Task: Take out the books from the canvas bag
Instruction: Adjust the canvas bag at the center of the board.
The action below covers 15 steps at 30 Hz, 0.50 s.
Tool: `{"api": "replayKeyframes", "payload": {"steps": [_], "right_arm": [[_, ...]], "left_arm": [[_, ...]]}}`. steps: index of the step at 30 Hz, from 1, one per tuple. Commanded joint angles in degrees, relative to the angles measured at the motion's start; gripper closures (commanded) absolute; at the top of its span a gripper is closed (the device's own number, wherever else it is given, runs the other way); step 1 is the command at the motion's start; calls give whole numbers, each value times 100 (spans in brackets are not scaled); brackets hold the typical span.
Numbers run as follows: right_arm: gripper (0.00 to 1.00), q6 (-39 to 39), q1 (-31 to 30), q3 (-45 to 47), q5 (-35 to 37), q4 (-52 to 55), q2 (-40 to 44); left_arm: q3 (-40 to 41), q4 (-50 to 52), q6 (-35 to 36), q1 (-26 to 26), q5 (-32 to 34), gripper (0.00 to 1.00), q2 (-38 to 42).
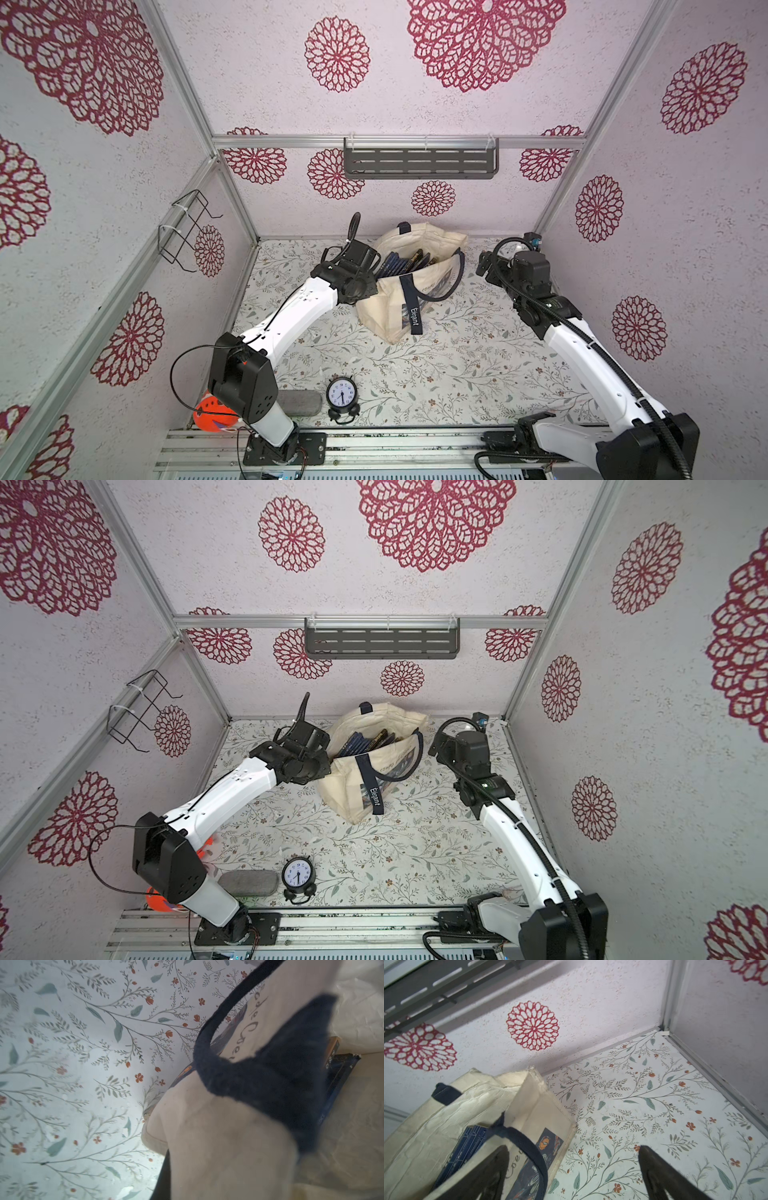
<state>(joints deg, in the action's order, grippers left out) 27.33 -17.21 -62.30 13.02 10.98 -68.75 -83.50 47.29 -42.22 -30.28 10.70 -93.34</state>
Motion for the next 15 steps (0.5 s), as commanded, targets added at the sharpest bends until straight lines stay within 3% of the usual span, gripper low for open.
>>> {"api": "replayKeyframes", "payload": {"steps": [1,9,13,15], "right_arm": [[1,-517,-229,-607,-399,241,-342],[1,-1620,-503,-2150,-841,464,-1578],[1,-2109,-503,-3012,-740,772,-2380],[2,-2247,-510,-3392,-880,919,-2727]], "left_arm": [[-232,-208,1258,132,691,100,375],[231,-902,2639,216,621,100,567],[513,-1275,2767,233,929,100,711],[636,-1477,2902,233,538,100,759]]}}
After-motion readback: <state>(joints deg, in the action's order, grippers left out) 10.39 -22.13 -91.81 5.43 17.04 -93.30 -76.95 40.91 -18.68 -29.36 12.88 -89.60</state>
